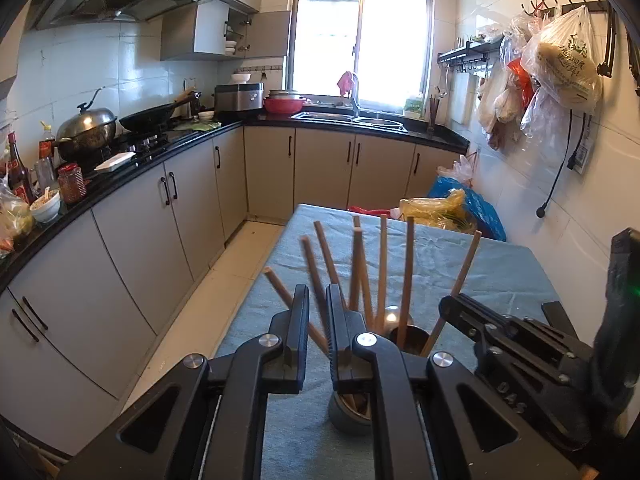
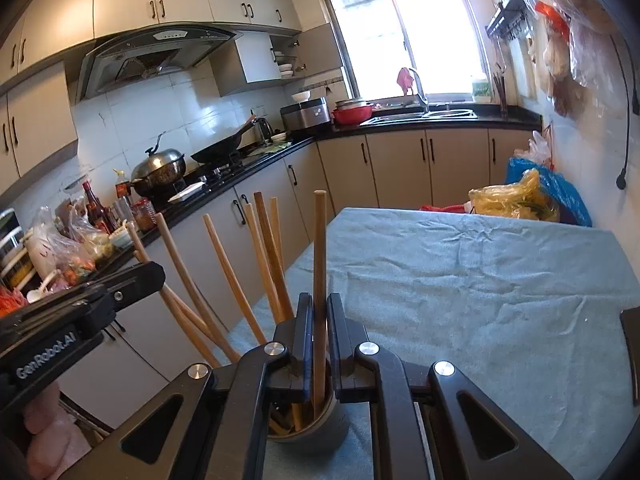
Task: Organize utensils
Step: 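Open both tools and pull them back from the holder cup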
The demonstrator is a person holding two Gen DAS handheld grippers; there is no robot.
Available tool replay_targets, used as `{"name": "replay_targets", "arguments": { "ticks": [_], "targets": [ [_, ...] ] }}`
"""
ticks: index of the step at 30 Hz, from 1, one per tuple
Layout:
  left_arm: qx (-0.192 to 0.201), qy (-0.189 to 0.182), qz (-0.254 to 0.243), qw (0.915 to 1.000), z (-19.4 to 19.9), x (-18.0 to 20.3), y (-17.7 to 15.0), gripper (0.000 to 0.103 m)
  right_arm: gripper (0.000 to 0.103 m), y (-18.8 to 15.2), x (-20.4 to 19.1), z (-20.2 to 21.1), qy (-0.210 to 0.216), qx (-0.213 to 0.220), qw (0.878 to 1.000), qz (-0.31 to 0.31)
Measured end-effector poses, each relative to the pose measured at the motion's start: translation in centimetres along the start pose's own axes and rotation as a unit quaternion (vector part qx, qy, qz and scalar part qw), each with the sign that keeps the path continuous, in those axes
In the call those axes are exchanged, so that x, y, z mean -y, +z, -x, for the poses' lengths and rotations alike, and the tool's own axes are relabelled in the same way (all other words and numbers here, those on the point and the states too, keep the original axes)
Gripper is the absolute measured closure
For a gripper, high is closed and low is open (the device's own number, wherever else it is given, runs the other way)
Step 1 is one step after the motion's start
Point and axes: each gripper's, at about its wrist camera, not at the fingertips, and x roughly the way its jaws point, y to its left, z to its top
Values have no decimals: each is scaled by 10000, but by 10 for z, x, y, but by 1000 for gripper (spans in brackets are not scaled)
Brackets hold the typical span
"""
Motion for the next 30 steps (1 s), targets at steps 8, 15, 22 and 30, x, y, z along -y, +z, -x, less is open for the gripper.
{"name": "replay_targets", "arguments": {
  "ticks": [8, 15, 22, 30],
  "targets": [
    [400, 228, 92, 9989, 39, -11, -5, 64, 63, 10, 1, 55, 93, 511, 9986, -40],
    [678, 906, 86, 9935, 84, -17, -54, 21, 26, -19, 2, 122, -270, 829, 9961, 152],
    [222, 1090, -264, 9934, 92, -6, -122, 5, 4, -78, 5, 160, -1097, 636, 9901, 598],
    [-312, 1417, -548, 9879, 72, 4, -160, 3, 1, -128, 8, 151, -1488, -192, 9868, 615]
  ]
}}
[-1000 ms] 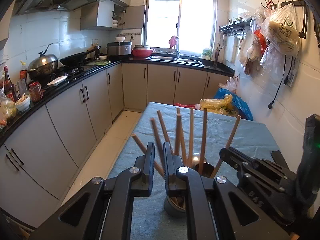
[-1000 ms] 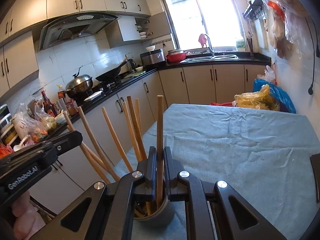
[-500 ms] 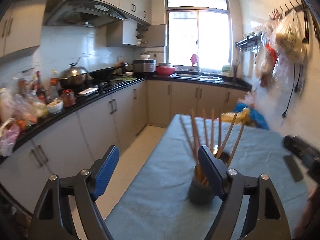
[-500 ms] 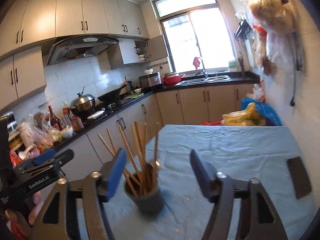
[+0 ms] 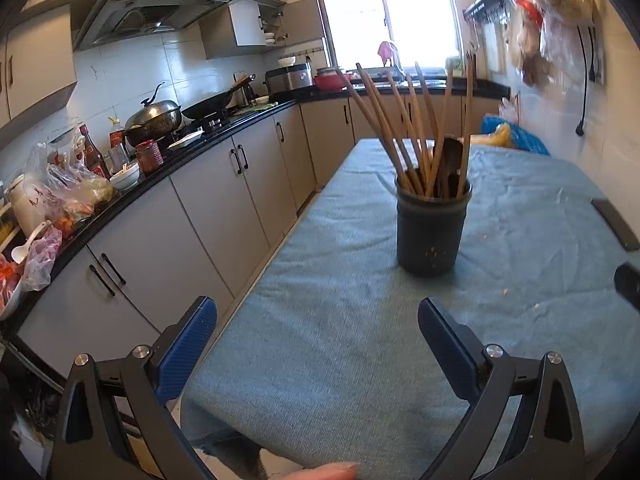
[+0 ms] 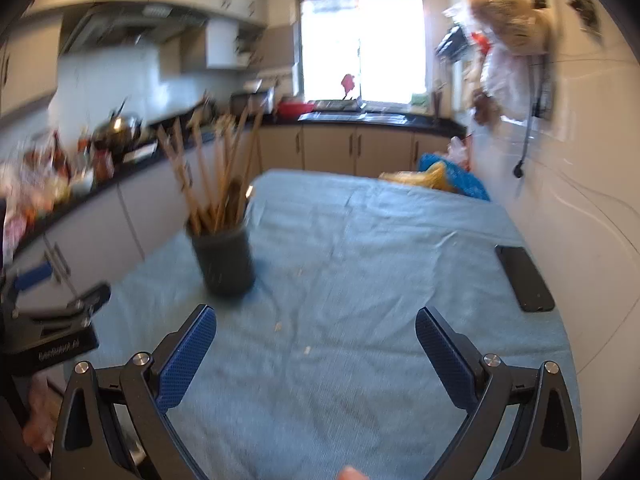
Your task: Organize utensils
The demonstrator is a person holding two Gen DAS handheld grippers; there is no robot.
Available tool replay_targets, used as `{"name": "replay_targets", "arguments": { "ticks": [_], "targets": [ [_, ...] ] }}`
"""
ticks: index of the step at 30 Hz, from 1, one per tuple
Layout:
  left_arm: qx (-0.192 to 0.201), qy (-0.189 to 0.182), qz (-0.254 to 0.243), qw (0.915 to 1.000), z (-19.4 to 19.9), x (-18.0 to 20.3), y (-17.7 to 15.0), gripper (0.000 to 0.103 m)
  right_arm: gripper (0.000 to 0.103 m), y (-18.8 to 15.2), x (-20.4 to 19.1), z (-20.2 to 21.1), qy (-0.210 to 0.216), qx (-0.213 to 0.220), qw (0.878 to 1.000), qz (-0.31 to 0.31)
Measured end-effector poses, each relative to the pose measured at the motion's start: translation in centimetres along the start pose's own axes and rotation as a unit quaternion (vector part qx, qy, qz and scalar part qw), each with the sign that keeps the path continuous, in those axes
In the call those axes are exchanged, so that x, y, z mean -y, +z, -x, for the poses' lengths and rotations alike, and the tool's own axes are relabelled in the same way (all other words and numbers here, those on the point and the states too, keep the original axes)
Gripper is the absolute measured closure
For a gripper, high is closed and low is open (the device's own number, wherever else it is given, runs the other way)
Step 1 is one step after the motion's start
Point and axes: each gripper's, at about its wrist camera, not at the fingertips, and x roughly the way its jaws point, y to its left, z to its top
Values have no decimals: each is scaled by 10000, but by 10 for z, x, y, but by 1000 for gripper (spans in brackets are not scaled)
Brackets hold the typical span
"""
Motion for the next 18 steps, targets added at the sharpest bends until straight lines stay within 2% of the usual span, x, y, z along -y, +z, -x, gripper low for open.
{"name": "replay_targets", "arguments": {
  "ticks": [18],
  "targets": [
    [-122, -1, 5, 9999, -7, -5, -6, 3, 1, -3, -18, -4, -6, -109, 9998, 153]
  ]
}}
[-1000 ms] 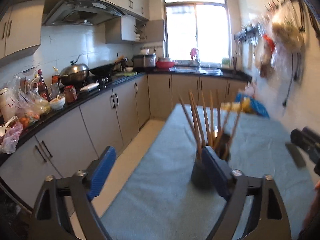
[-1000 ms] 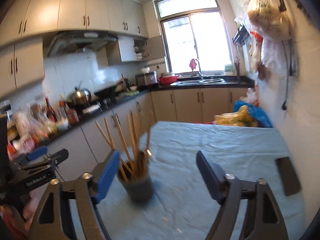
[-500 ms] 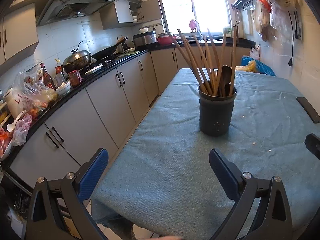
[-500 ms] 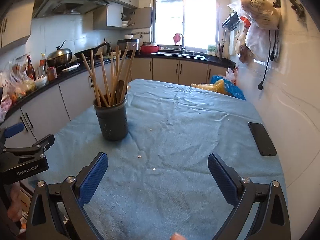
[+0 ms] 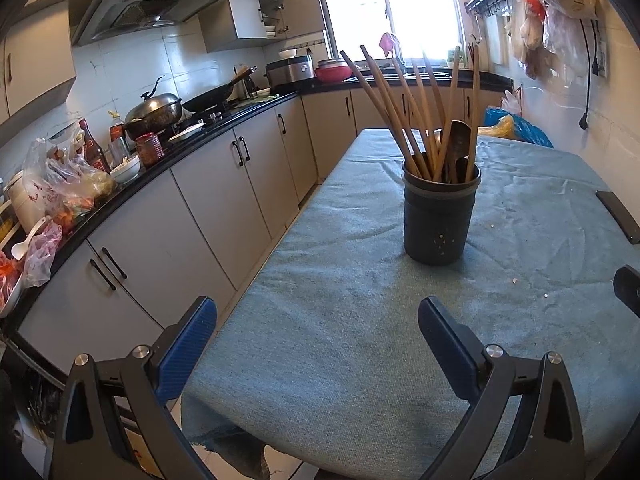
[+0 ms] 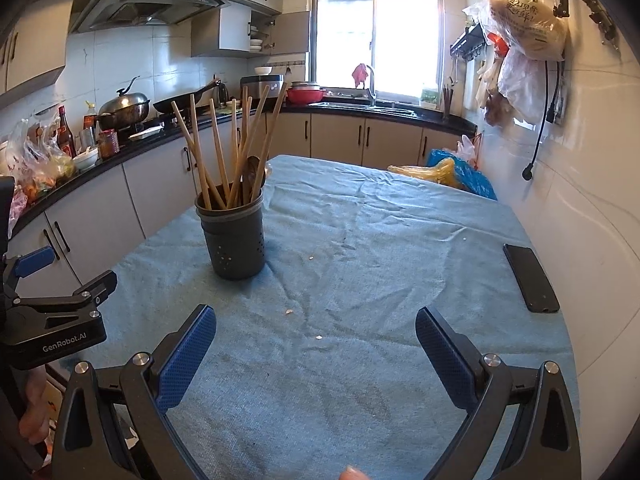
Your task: Organize utensils
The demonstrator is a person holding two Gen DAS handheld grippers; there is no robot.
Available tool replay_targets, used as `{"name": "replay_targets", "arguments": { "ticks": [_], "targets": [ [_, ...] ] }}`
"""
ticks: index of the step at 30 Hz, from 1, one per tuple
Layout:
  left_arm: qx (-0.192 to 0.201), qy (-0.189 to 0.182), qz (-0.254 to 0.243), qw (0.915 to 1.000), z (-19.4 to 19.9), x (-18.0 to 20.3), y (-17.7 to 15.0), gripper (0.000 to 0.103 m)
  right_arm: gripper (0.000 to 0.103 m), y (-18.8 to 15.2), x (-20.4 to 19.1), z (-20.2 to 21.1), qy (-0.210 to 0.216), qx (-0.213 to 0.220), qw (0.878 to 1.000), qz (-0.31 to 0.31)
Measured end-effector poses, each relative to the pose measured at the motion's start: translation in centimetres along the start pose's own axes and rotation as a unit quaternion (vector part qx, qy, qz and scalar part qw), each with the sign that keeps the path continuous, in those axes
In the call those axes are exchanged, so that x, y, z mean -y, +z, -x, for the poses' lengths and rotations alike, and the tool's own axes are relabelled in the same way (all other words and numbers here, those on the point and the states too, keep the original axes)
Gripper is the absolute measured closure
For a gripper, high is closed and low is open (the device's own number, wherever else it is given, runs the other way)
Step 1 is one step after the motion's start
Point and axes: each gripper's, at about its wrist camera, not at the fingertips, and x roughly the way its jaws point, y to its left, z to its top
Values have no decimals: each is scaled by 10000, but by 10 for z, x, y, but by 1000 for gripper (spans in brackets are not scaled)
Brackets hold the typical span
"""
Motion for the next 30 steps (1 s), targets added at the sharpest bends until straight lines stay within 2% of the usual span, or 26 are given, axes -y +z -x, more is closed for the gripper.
{"name": "replay_targets", "arguments": {
  "ticks": [30],
  "targets": [
    [-73, -7, 8, 10000, -6, -2, -4, 3, 1, -2, -1, -6, 45, -154, 9999, -54]
  ]
}}
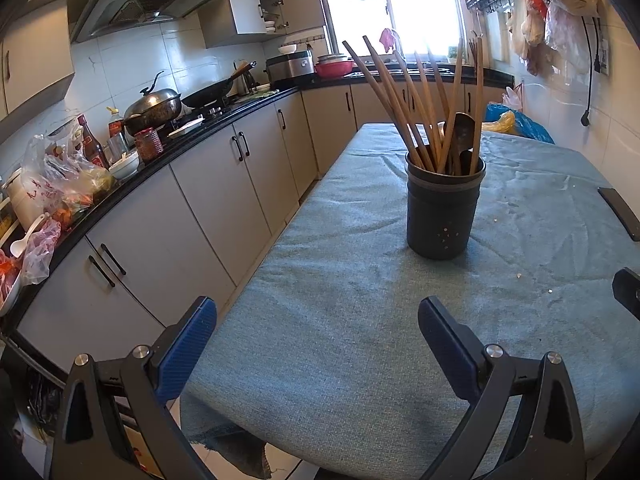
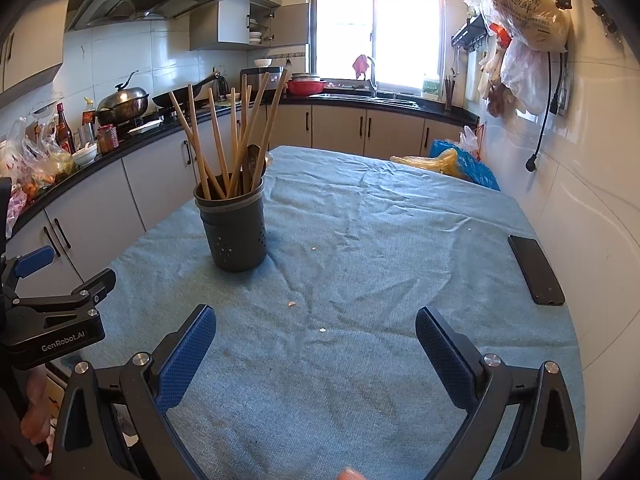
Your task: Organize utensils
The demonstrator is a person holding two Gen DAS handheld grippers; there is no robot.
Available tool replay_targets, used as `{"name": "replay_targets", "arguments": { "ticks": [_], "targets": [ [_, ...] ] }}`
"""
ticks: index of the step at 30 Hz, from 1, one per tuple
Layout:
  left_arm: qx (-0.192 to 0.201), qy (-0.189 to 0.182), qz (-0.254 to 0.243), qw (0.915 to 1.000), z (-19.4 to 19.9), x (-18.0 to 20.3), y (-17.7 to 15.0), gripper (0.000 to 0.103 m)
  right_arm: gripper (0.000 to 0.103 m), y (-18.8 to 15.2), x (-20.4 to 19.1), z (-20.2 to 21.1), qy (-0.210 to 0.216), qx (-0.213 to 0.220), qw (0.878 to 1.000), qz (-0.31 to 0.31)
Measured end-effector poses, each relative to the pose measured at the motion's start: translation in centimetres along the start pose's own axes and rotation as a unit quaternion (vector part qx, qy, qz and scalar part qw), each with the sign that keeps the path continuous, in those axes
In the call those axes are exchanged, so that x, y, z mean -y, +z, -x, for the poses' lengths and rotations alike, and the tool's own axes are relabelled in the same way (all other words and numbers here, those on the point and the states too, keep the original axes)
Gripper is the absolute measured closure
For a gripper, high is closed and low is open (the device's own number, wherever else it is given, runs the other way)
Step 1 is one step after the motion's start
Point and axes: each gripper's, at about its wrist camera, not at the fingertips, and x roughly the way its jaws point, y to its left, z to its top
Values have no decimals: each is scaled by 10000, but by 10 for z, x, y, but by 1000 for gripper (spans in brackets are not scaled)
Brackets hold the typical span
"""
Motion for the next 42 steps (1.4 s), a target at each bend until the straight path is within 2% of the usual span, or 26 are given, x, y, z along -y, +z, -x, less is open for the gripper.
{"name": "replay_targets", "arguments": {
  "ticks": [42],
  "targets": [
    [-23, -15, -80, 10000, -2, 4, -5, 3, 1, -4, -5, -2, -4, -37, 10000, 6]
  ]
}}
